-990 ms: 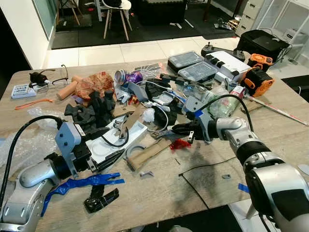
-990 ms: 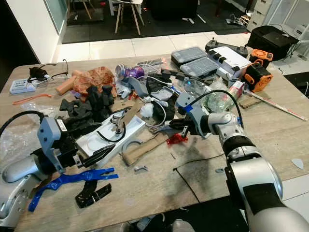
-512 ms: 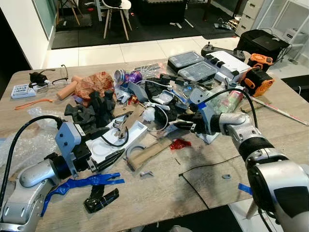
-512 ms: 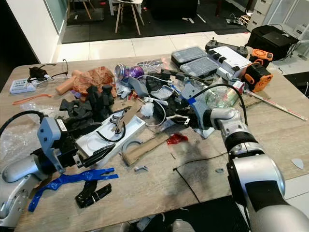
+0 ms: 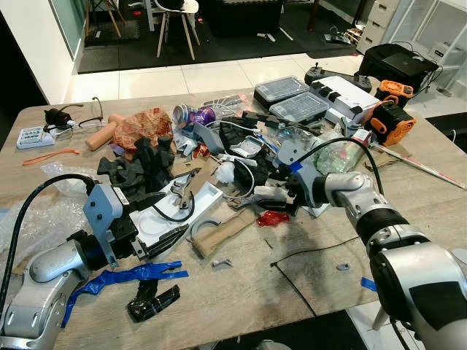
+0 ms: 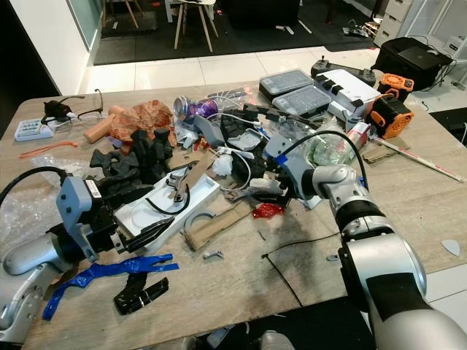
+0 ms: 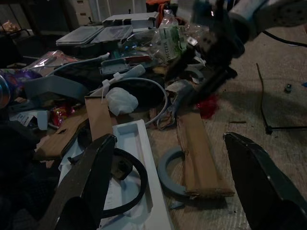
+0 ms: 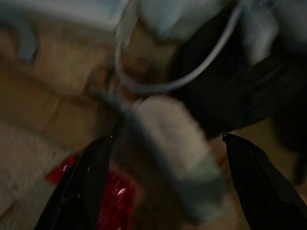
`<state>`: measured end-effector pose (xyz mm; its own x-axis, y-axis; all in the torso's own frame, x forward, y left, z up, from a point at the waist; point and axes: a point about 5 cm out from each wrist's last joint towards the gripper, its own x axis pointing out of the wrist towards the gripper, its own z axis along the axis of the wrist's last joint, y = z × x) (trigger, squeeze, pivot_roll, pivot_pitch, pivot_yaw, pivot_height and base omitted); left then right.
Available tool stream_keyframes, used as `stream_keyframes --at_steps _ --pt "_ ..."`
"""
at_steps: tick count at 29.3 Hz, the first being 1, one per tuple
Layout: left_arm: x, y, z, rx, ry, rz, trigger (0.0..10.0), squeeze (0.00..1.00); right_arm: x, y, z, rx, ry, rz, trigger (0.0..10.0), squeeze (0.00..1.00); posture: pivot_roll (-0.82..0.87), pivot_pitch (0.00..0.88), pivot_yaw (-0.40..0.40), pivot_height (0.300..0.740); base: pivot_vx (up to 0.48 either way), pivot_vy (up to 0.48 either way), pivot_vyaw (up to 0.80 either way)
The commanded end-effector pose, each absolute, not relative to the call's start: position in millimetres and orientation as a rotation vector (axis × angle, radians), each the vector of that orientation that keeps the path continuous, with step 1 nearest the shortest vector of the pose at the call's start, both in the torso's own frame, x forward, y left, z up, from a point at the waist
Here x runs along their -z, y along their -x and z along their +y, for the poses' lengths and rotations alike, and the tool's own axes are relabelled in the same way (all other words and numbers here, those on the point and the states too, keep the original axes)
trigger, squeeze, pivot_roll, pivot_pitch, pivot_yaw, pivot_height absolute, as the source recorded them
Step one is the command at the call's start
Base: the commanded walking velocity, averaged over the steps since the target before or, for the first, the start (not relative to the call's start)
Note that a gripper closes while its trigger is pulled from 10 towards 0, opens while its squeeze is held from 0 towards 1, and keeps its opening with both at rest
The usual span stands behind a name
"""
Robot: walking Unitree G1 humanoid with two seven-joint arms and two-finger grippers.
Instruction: Picking trash to rubbish bin
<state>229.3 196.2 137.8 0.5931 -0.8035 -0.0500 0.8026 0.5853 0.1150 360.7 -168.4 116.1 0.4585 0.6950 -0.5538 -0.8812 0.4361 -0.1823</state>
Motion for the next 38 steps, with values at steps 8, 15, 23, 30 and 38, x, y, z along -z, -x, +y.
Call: stream_keyframes --at_steps 8,15,23,30,38 --pt "-140 -229 199 0.934 -0.159 0.006 10.0 0.00 -100 -357 -171 -0.969 0.550 0.533 10.0 0.00 0.17 0.000 -0.005 0.740 0.000 0.000 0.00" --pt "-140 -229 200 0.930 -0.160 0.006 10.0 0.00 -96 -355 -174 -0.944 0.445 0.566 0.0 0.00 0.17 0.000 -0.003 0.740 0.000 0.000 0.00" --pt "-141 -229 200 0.930 -0.160 0.006 10.0 0.00 -95 -353 -177 -0.934 0.392 0.571 0.0 0.00 0.17 0.000 -0.003 0.740 0.000 0.000 0.00" --pt "-140 -229 199 0.930 -0.160 0.005 10.0 0.00 -97 -354 -176 -0.937 0.323 0.544 0.0 0.00 0.17 0.000 -0.004 0.740 0.000 0.000 0.00" --pt "-140 -231 197 0.928 -0.147 -0.008 10.0 0.00 -121 -361 -173 -0.984 0.102 0.404 0.0 0.00 0.15 0.000 -0.010 0.740 0.000 0.000 0.00"
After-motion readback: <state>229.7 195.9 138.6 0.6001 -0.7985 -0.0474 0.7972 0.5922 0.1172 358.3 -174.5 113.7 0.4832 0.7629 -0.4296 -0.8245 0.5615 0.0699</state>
